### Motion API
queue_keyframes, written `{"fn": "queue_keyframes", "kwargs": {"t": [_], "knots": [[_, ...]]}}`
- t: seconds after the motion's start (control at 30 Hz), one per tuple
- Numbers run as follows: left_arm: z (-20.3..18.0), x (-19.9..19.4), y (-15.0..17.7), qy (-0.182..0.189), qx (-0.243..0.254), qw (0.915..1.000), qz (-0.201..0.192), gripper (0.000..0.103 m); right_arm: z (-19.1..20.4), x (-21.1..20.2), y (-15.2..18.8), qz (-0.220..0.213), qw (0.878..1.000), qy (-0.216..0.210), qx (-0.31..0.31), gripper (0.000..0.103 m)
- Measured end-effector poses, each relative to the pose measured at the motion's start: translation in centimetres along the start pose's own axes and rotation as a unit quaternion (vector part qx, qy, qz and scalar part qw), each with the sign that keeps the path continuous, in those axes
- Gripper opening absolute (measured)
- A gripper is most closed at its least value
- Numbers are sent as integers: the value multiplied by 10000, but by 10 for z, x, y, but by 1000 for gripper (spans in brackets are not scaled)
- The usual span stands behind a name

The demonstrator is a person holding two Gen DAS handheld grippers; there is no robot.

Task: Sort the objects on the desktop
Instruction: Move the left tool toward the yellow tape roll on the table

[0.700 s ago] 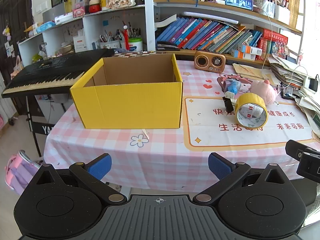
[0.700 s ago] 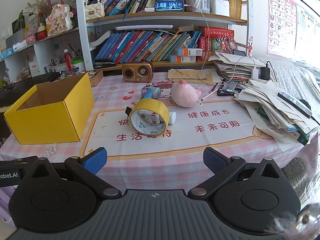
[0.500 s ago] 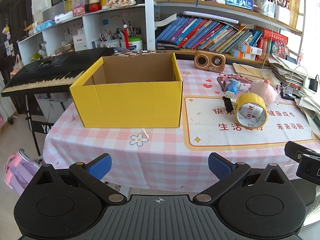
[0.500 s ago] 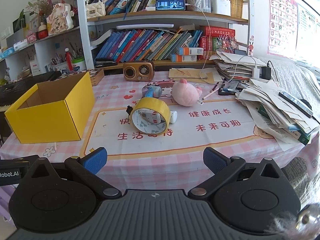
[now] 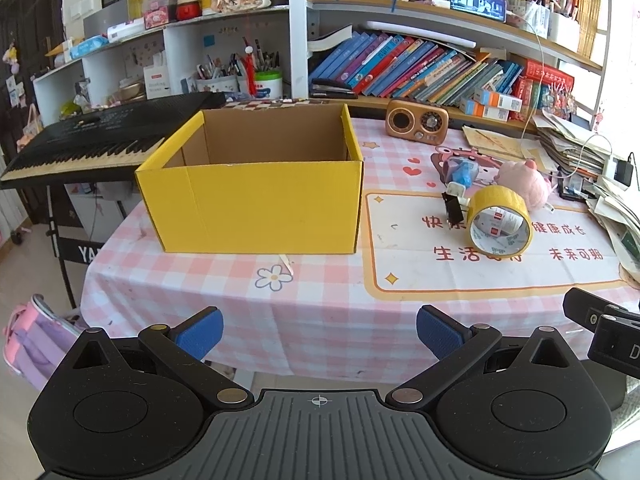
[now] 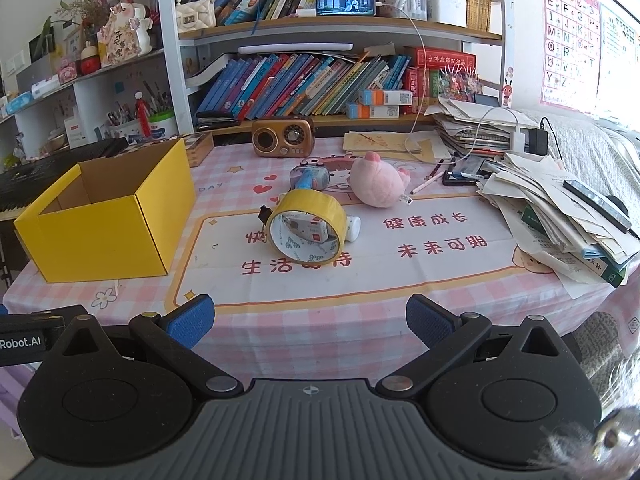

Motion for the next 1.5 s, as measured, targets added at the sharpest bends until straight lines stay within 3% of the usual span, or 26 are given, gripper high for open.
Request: {"fn": "queue_keyframes", "kwargs": {"t": [1.5], "knots": [[1, 6, 2, 92, -5, 9999, 55, 103, 4, 5, 2, 103, 9999, 8, 66, 103]]}}
Point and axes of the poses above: each gripper's, at about its wrist camera, not at the fingertips, and x roughly the way its jaws point, z to its left, y to its underside, the point moved 7 cm from there along x, roughly the way its jaws point, and after that the axes turned 7 degrees about -y, right-handed, at the moved point
